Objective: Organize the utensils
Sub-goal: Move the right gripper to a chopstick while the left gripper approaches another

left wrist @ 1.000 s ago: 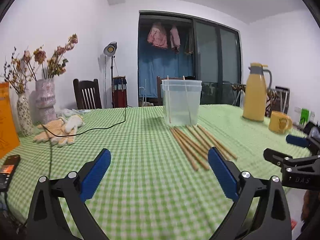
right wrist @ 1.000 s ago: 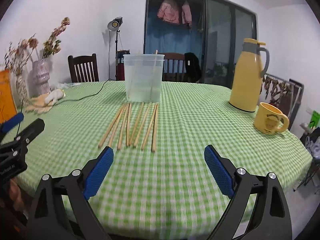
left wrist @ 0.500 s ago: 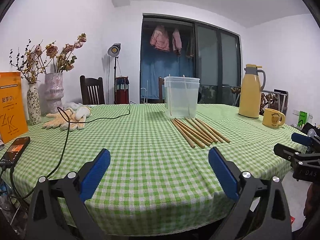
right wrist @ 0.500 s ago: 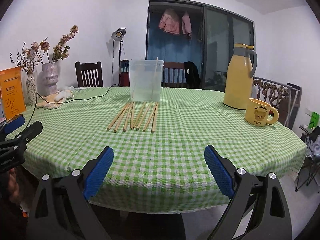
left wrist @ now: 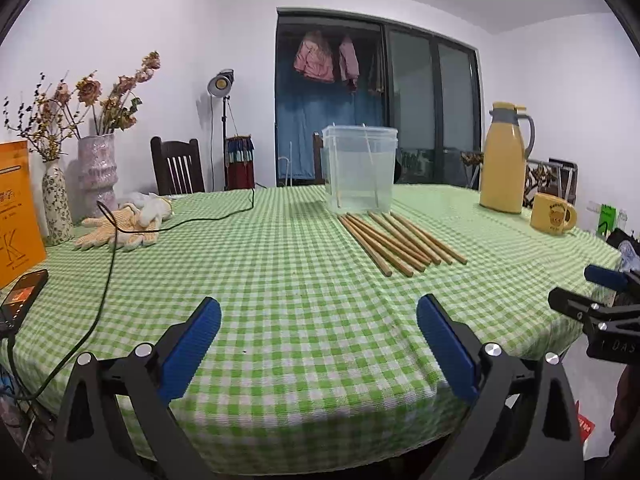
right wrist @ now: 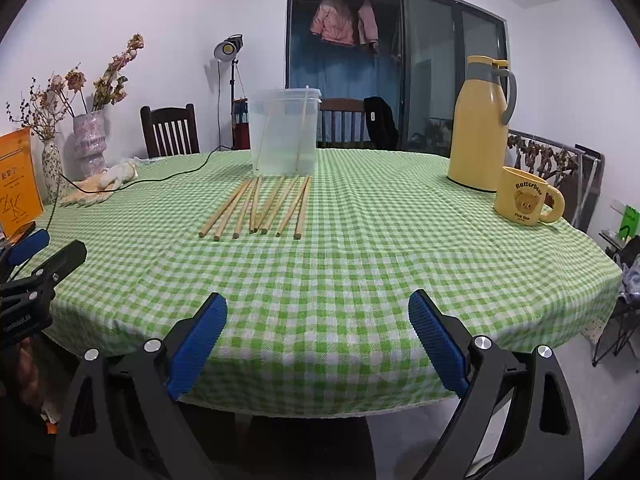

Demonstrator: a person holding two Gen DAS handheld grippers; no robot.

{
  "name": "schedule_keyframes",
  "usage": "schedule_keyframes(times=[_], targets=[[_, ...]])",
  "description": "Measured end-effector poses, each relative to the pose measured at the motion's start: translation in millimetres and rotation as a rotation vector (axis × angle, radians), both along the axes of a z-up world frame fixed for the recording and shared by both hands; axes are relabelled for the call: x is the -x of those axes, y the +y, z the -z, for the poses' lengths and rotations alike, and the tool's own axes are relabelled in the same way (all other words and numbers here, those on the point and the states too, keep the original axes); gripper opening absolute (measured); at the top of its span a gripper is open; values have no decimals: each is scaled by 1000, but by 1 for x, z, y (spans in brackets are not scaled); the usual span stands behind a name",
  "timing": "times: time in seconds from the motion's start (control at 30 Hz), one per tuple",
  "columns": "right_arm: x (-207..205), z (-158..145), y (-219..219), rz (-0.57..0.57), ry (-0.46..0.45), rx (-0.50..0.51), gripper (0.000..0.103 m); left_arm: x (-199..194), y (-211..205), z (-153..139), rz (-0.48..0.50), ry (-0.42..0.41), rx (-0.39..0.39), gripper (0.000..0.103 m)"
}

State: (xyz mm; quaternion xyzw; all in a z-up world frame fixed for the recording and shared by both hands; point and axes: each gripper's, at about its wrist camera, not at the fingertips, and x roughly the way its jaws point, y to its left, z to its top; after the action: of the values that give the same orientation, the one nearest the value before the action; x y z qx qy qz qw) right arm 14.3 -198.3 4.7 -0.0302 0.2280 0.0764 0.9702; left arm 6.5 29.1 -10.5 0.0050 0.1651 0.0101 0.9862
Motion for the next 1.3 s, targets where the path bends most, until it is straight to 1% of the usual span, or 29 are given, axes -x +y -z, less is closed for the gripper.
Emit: schedule_keyframes(times=[0.1,0.17,0.27,0.37,0.43,0.5,0.53,0.6,0.63,0.7,0.77,0.83,0.93,0.97,1.0,1.03,1.07,1.1,1.17,1.2,1.23,1.3], targets=[[-11,3,-1,21,35,5,88,-12,-2,1,4,41,-6,95],[-19,4,-2,27,67,1,88,-20,-1,-1,11,67,7,95],[-30,1,-2,34,89,-10,88,-34,0,-6,30,109,32,95],[-48,-4,-1,44,119,0,88,-51,-4,-11,49,143,20,95],[-60,-5,0,38,146,-7,83,-62,-8,-14,59,165,3,95],[-72,-5,2,22,181,-6,70,-76,-13,-18,91,205,1,95],[-79,-4,3,15,201,-2,67,-84,-15,-19,112,233,-3,95],[-95,-2,6,3,248,11,56,-99,-18,-20,128,282,-19,95],[-103,-1,7,-4,271,15,54,-106,-18,-21,134,306,-21,95],[-115,1,10,-20,306,22,45,-120,-19,-21,144,344,-15,89],[-126,2,12,-37,336,24,42,-135,-20,-21,149,384,-18,87],[-137,2,16,-65,359,24,42,-150,-24,-20,156,425,-31,82],[-148,0,22,-89,365,39,41,-172,-32,-16,178,488,-67,77],[-153,1,23,-99,375,39,38,-176,-33,-14,181,500,-75,69],[-156,1,24,-104,382,35,36,-181,-34,-12,188,521,-84,64],[-160,2,25,-109,393,32,36,-184,-35,-10,192,535,-89,64],[-162,3,26,-112,399,29,35,-189,-36,-8,201,550,-92,59],[-165,2,27,-114,397,30,33,-192,-38,-7,209,559,-98,53],[-168,2,29,-118,397,40,30,-197,-41,-4,232,572,-104,50],[-170,2,30,-120,396,46,27,-199,-43,-4,246,580,-102,46],[-170,2,30,-120,393,57,26,-199,-44,-3,254,585,-102,41],[-171,2,33,-132,385,77,24,-199,-47,-1,263,593,-106,39]])
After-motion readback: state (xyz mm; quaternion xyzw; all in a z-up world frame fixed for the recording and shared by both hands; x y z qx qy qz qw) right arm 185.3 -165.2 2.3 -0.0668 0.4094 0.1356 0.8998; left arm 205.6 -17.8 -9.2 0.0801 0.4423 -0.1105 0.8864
